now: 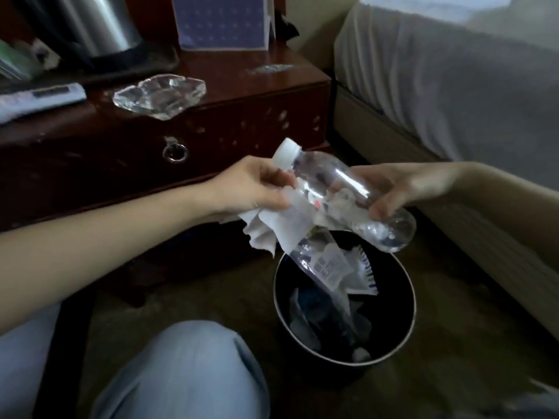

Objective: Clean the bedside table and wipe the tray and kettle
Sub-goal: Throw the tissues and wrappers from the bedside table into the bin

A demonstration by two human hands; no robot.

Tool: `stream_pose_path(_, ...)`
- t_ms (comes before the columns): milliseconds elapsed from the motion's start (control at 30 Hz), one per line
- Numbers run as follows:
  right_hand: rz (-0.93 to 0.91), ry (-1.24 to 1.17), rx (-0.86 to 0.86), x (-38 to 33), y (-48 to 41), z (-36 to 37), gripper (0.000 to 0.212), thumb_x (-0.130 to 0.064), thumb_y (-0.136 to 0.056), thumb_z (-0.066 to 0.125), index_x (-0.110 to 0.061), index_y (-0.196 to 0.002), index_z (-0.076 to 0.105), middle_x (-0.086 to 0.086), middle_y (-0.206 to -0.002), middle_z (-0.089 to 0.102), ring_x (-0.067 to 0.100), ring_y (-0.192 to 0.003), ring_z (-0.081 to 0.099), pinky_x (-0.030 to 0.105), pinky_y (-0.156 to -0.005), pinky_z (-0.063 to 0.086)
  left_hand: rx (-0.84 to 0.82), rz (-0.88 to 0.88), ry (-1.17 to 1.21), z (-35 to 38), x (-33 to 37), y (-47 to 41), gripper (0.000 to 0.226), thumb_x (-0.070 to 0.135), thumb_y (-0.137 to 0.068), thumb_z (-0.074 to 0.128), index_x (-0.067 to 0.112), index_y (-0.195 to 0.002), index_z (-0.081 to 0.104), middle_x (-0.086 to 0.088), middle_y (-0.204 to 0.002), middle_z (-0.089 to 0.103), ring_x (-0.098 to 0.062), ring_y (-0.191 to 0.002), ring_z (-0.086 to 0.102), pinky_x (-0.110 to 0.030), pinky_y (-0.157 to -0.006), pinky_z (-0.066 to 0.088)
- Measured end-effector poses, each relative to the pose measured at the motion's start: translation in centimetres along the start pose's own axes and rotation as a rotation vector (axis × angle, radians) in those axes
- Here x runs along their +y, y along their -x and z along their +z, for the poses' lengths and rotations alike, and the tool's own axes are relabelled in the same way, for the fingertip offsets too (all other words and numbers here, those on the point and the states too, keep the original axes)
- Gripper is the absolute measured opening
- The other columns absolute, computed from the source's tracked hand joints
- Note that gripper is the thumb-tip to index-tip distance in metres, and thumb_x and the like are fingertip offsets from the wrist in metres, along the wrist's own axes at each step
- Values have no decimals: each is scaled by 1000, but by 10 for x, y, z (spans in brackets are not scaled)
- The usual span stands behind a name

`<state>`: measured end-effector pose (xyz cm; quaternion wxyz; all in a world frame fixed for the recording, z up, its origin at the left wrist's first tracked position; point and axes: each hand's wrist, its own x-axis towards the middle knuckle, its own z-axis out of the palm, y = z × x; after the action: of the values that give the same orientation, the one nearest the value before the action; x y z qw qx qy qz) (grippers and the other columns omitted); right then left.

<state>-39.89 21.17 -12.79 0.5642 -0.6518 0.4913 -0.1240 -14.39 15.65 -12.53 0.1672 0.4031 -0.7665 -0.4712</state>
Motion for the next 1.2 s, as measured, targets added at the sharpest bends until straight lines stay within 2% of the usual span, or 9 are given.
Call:
stream_pose_path(167, 105, -106, -45, 61, -5, 21, 70, -2, -65, 70, -17, -126, 41, 5, -118, 61, 20, -107, 62, 34, -85, 53, -14, -31, 44, 55, -45, -26, 34, 2, -76, 72, 5, -107, 59, -2, -101, 60, -9, -90, 59, -15, -72, 49)
stream_pose_path(233, 186, -36, -64, 81, -9, 29, 68, 0, -71, 71, -20, -128, 40, 3, -125, 57, 18, -114, 58, 30, -90, 52, -182, -91, 3, 70, -61, -33, 36, 3, -80, 70, 6, -112, 54, -3, -107, 60, -11, -94, 59, -16, -79, 48)
stream_pose_path(300, 251, 93, -14, 92, -14, 32, 54, 2, -79, 66, -21, -124, 46, 2, -123, 55, 15, -111, 57, 18, -82, 51, -353, -166, -82, 78, -74, -37, 34, 0, -85, 64, 13, -113, 51, -7, -113, 62, -16, -104, 60, -23, -89, 47)
stream_pose_path(367, 277, 210, 52, 95, -18, 32, 38, -4, -84, 62, -23, -116, 55, 0, -115, 59, 13, -99, 60, 17, -74, 50, -420, -173, -177, 78, -81, -37, 32, -1, -86, 59, 13, -114, 55, -8, -115, 64, -16, -110, 60, -28, -96, 46)
stream_pose_path(567, -101, 632, 316, 70, -55, 35, 21, -15, -87, 56, -25, -103, 64, -8, -97, 65, 11, -91, 61, 29, -83, 48, -396, 26, -413, 43, -74, -29, 23, 10, -90, 55, 21, -109, 62, 11, -102, 65, 6, -93, 58, -4, -78, 42)
stream_pose_path(700, -346, 780, 379, 29, -84, 35, 20, -19, -88, 54, -25, -104, 65, -17, -91, 57, 3, -89, 51, 31, -78, 48, -266, 96, -580, -5, -64, -15, 20, 20, -89, 56, 34, -99, 64, 22, -96, 59, -1, -95, 57, -20, -79, 45)
stream_pose_path(800, -503, 874, 393, -27, -97, 27, 28, -30, -86, 46, -24, -105, 66, -10, -94, 63, 11, -87, 51, 29, -70, 49, -139, 57, -619, -59, -43, 5, 20, 24, -88, 56, 41, -94, 64, 27, -93, 55, 4, -93, 53, -32, -83, 46)
stream_pose_path(1000, -621, 849, 309, -161, -115, -8, 35, -31, -87, 42, -17, -112, 64, 0, -101, 66, 25, -91, 58, 35, -70, 52, -177, 20, -615, -185, 39, 33, 29, 25, -93, 52, 35, -119, 60, 16, -118, 59, 1, -110, 49, -30, -97, 41)
stream_pose_path(1200, -672, 806, 203, -269, -145, -43, 30, -28, -89, 43, -17, -108, 64, -2, -95, 66, 23, -84, 58, 40, -64, 53, -123, -53, -565, -289, 93, 56, 38, 42, -88, 41, 33, -120, 60, 26, -110, 52, 8, -106, 43, -21, -91, 41)
